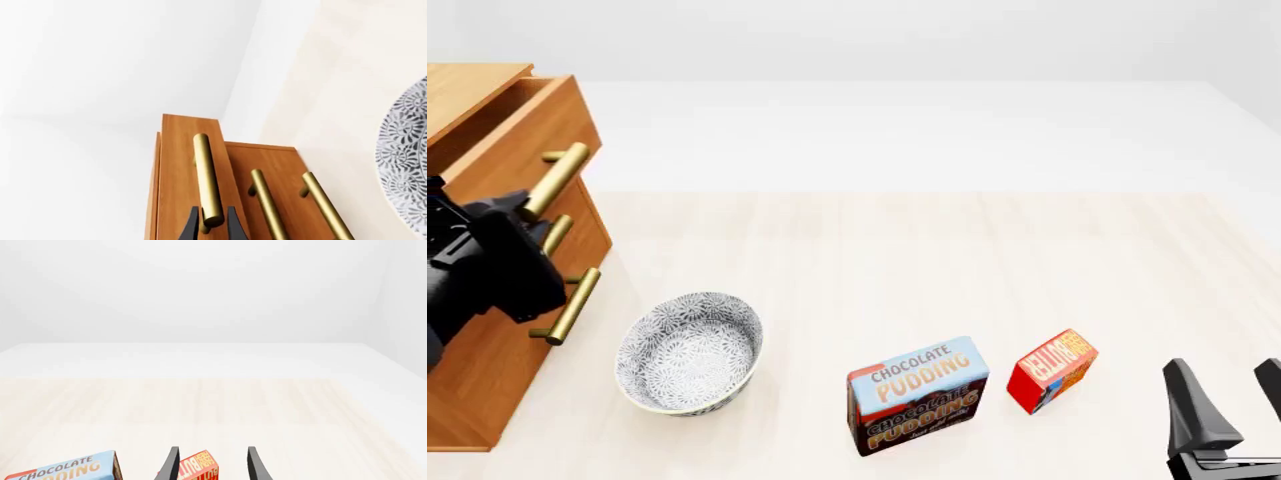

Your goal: Put the butter at the back in the top drawer of the cabinet and close it.

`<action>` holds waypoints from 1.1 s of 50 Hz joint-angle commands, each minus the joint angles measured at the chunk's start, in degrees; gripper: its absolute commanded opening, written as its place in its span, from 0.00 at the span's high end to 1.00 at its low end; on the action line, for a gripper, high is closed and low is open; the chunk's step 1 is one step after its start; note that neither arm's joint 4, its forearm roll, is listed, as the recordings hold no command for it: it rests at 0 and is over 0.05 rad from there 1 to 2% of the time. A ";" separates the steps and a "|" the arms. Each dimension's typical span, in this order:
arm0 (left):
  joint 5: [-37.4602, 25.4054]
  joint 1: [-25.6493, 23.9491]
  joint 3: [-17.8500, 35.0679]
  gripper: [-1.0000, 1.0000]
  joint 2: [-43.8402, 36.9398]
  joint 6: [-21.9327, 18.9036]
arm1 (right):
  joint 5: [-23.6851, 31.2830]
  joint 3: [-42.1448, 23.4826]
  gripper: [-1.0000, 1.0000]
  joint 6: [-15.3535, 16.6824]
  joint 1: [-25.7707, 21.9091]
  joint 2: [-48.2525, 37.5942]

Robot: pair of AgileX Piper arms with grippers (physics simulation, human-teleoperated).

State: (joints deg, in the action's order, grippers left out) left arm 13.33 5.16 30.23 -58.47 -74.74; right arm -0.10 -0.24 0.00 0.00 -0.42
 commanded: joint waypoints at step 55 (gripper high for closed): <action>-1.21 -2.34 -2.01 1.00 0.77 0.48 | 0.00 0.00 0.00 0.00 0.00 0.00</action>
State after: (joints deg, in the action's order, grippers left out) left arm 13.37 3.07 29.95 -58.19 -74.10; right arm -0.10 -0.24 0.00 0.00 -0.42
